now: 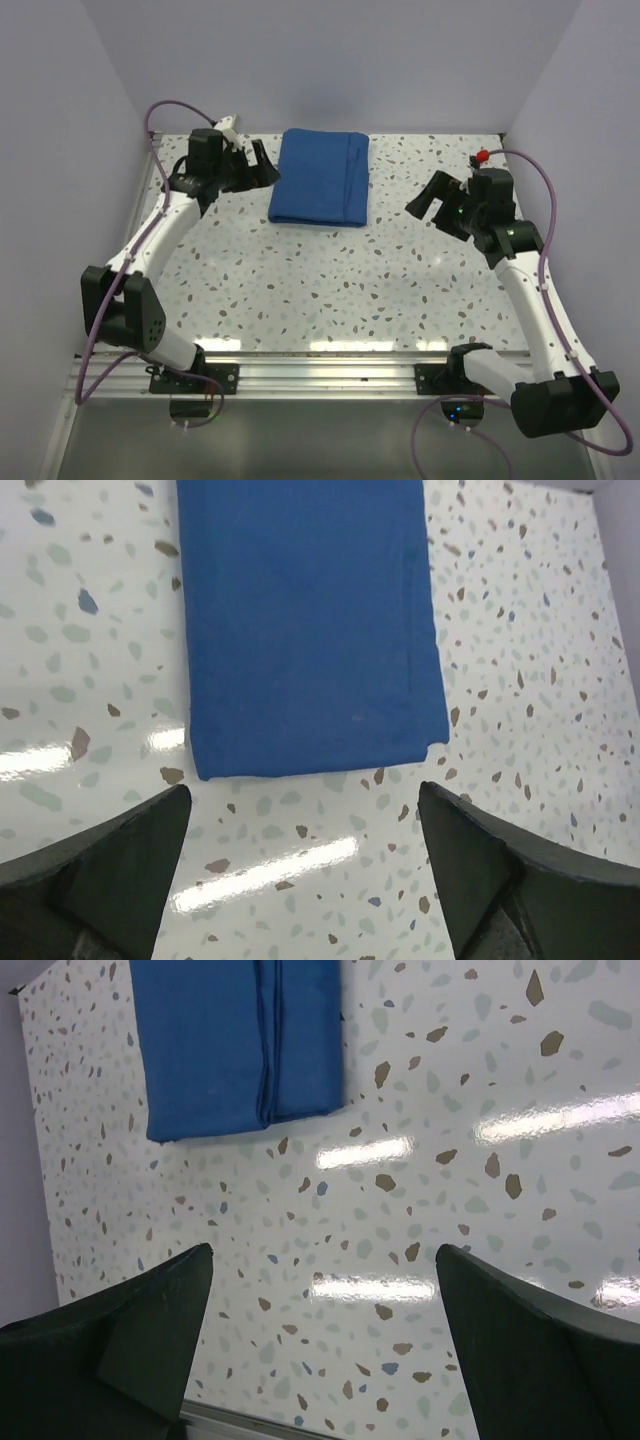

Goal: Open and lay out the surgical kit
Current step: Open the surgical kit at the center of the board.

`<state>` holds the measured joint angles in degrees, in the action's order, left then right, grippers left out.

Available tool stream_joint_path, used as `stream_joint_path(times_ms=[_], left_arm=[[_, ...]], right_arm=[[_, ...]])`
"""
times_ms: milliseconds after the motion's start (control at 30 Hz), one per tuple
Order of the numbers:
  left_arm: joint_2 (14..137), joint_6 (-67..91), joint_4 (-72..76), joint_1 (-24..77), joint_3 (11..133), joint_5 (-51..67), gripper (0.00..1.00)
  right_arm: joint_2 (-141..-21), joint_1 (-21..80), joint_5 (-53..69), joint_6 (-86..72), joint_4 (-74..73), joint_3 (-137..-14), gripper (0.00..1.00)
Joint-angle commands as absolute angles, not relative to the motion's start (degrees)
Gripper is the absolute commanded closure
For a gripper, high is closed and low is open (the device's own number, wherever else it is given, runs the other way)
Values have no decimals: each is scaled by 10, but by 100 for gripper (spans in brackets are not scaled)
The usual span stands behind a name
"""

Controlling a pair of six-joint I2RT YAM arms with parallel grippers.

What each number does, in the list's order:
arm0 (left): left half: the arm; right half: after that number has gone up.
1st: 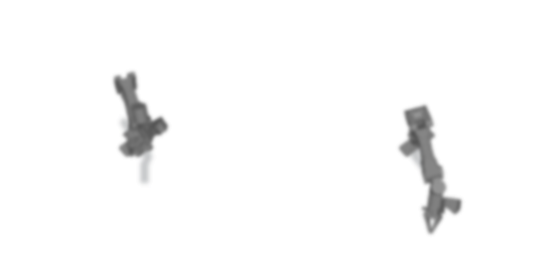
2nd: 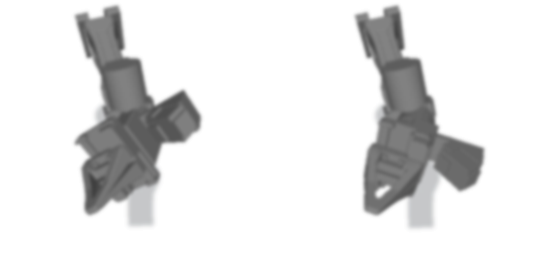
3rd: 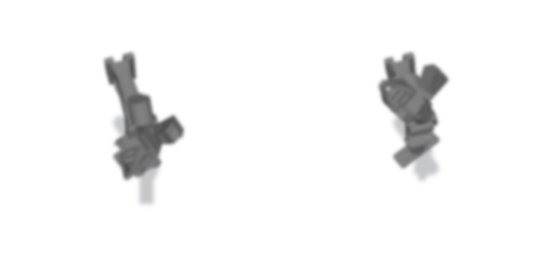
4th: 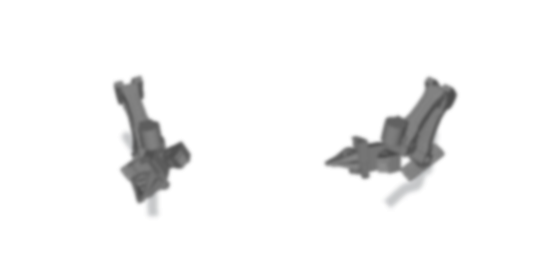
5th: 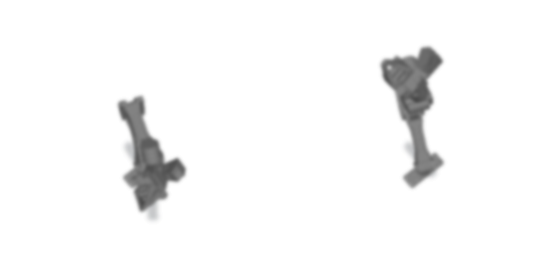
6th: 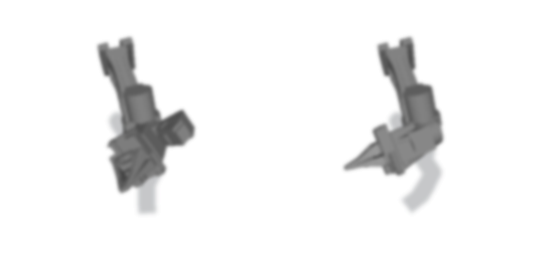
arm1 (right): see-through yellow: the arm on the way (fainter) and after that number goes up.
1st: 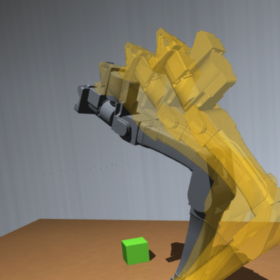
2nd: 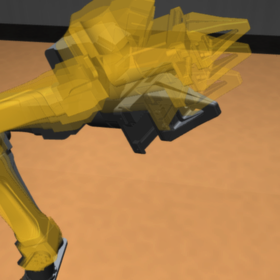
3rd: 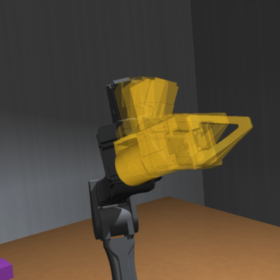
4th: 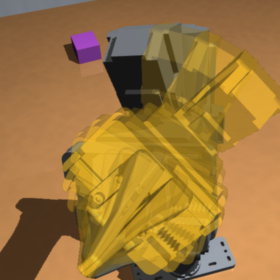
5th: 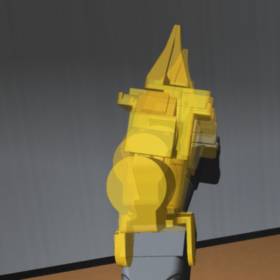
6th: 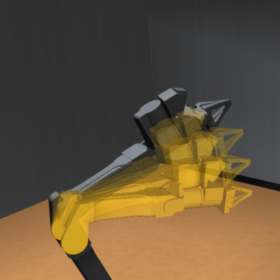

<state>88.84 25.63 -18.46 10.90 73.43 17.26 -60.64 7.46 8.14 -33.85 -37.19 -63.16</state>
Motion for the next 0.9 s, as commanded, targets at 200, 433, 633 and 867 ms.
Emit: stream_joint_path(times_ms=[200,433,633,867], left_arm=[[796,350,-50,106,455,345,0],[702,336,-149,173,540,216,0],[860,308,-219,125,566,295,0],[1029,223,-274,260,883,86,0]], right_arm=[[-671,91,156,-328,-318,-712,2],[-764,133,191,-343,-297,-805,2],[-846,153,190,-369,-294,-872,1],[-815,153,144,-351,-360,-859,2]])
